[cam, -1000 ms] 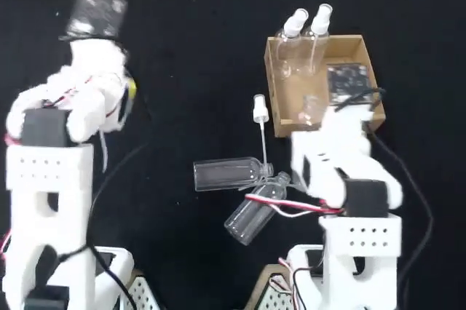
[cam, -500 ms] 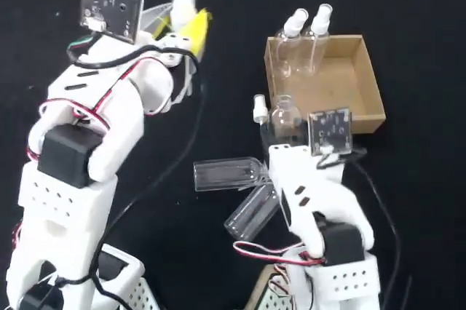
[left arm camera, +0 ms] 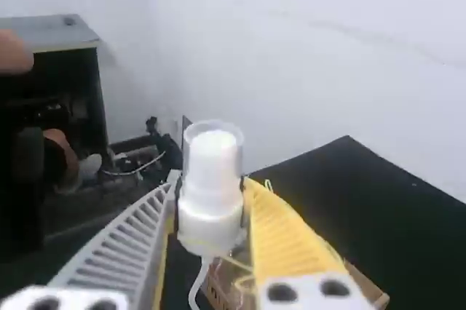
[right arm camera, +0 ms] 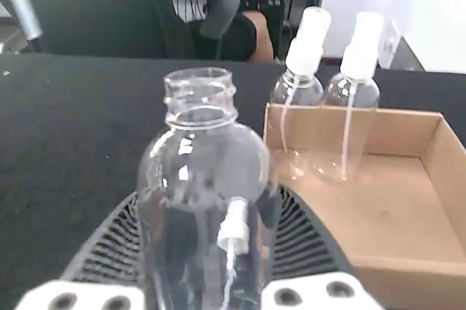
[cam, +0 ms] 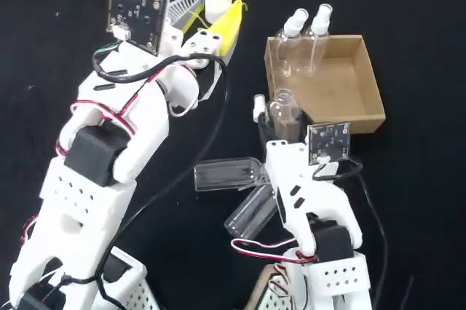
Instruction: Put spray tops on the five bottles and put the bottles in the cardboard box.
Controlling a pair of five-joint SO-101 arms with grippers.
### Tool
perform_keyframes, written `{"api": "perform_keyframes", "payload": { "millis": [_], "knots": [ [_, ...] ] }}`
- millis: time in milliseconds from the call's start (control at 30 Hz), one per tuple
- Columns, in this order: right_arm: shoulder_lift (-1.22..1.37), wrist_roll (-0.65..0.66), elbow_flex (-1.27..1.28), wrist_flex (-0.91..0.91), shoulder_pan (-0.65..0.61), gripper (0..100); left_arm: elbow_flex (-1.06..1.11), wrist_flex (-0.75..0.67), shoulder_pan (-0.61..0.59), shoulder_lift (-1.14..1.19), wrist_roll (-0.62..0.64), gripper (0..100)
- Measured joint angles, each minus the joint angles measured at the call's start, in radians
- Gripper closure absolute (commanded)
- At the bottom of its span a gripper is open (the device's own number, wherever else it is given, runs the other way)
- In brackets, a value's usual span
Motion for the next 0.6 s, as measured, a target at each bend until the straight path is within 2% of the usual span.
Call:
{"api": "perform_keyframes", "payload": {
  "millis": [233, 333, 600],
  "knots": [
    [-0.002, 0.000, 0.038, -0.035, -0.147, 98.8, 0.123, -0.204, 0.000, -0.002, 0.000, 97],
    [-0.002, 0.000, 0.038, -0.037, -0.161, 98.8, 0.163, -0.259, 0.000, -0.002, 0.000, 97],
    [-0.002, 0.000, 0.038, -0.037, -0.169, 98.8, 0.176, -0.282, 0.002, -0.003, 0.000, 97]
  ]
}}
